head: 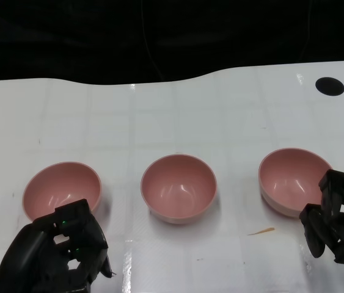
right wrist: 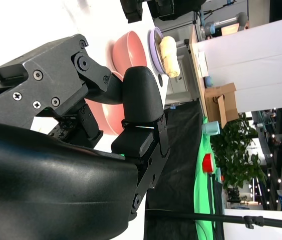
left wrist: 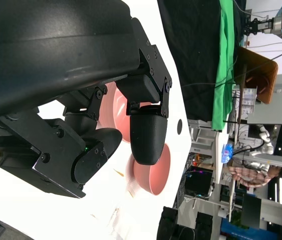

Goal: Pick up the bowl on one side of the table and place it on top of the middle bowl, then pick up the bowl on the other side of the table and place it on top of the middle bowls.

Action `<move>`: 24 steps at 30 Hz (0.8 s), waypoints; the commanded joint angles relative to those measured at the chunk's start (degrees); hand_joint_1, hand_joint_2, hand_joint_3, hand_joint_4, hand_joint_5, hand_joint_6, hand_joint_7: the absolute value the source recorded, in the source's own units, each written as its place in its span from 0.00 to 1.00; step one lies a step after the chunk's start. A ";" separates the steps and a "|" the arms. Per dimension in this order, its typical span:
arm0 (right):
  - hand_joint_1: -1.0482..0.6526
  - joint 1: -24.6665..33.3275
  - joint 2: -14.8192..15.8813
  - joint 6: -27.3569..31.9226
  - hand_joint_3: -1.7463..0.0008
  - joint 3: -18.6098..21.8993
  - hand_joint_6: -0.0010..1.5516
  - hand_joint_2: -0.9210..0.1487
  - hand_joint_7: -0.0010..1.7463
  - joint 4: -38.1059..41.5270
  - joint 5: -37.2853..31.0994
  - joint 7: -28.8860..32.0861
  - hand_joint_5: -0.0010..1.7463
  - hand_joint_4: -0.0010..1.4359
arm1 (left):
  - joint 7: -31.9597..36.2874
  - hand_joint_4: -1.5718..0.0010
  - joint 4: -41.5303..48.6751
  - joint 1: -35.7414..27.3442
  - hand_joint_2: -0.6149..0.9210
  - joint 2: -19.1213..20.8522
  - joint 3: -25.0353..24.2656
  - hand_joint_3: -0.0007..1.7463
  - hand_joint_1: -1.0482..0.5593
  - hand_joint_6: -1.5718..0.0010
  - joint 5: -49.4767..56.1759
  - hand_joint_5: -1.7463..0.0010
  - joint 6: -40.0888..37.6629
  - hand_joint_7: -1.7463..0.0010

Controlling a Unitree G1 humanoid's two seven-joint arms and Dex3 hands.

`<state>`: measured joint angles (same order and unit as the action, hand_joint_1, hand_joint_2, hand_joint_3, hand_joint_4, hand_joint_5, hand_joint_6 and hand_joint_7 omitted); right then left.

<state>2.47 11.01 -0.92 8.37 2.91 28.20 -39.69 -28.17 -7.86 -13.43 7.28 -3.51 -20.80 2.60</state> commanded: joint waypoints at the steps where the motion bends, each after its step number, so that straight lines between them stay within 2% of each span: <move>1: 0.54 0.30 0.47 -0.17 0.39 0.34 0.51 0.33 0.93 -0.44 -0.04 -0.01 1.00 0.65 | -0.31 0.51 -0.31 0.32 0.76 0.78 -0.21 0.68 0.64 0.50 -0.17 0.06 0.23 0.17; 24: 0.53 -0.28 0.41 -0.35 0.39 0.25 0.51 0.34 0.93 0.52 -0.38 -0.09 1.00 0.65 | 0.36 0.51 -0.25 0.27 0.76 0.66 -0.29 0.68 0.65 0.50 0.09 0.06 -0.02 0.17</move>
<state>2.44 11.01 -0.95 8.36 3.38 28.16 -39.97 -28.16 -7.71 -13.34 7.28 -3.51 -20.91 2.58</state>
